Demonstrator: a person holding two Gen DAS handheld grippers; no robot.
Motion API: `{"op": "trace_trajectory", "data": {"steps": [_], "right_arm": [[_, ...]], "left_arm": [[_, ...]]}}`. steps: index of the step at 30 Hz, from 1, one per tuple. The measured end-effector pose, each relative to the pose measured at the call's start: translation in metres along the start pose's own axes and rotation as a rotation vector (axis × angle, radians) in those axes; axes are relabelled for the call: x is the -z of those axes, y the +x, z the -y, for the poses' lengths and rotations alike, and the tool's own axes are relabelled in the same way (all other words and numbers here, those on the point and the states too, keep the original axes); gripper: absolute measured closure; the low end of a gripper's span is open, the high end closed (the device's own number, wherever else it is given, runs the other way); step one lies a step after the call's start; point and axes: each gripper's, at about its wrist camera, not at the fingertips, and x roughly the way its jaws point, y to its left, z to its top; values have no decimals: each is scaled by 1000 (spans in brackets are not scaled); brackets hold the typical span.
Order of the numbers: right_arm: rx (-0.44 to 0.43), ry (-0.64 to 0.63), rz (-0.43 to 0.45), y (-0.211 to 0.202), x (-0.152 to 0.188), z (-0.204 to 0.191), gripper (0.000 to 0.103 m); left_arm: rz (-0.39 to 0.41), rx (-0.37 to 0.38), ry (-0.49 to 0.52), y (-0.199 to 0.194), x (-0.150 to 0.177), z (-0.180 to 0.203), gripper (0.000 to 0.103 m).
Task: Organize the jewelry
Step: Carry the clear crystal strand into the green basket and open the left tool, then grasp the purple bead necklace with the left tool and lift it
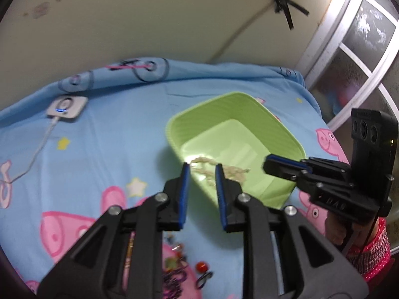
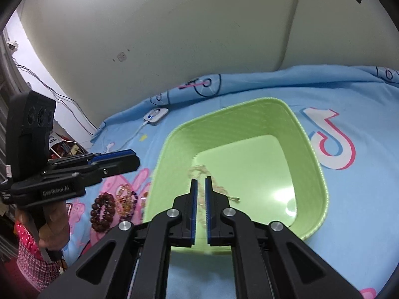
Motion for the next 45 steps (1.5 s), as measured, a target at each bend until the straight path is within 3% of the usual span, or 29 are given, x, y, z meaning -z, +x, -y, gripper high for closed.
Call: {"op": "trace_trajectory", "data": {"steps": [6, 11, 18, 25, 33, 35, 43, 45], "right_arm": [[-40, -68, 50, -21, 2, -34, 103], [-130, -148, 81, -34, 15, -64, 103], [-178, -206, -35, -1, 51, -94, 103], [-168, -281, -144, 34, 77, -124, 103], [-54, -386, -213, 77, 86, -151, 103], [-62, -378, -230, 84, 87, -150, 103], [-113, -316, -164, 53, 74, -146, 103], [-131, -307, -132, 39, 69, -147, 103]], "left_arm": [[69, -10, -26, -42, 17, -25, 84], [121, -51, -30, -76, 55, -49, 84], [140, -108, -126, -97, 122, -101, 84], [103, -91, -206, -91, 165, -129, 84], [111, -20, -186, -83, 174, -113, 84], [115, -8, -173, -82, 174, -109, 84], [141, 9, -91, -80, 168, -88, 83], [149, 10, -69, -80, 166, -82, 75]]}}
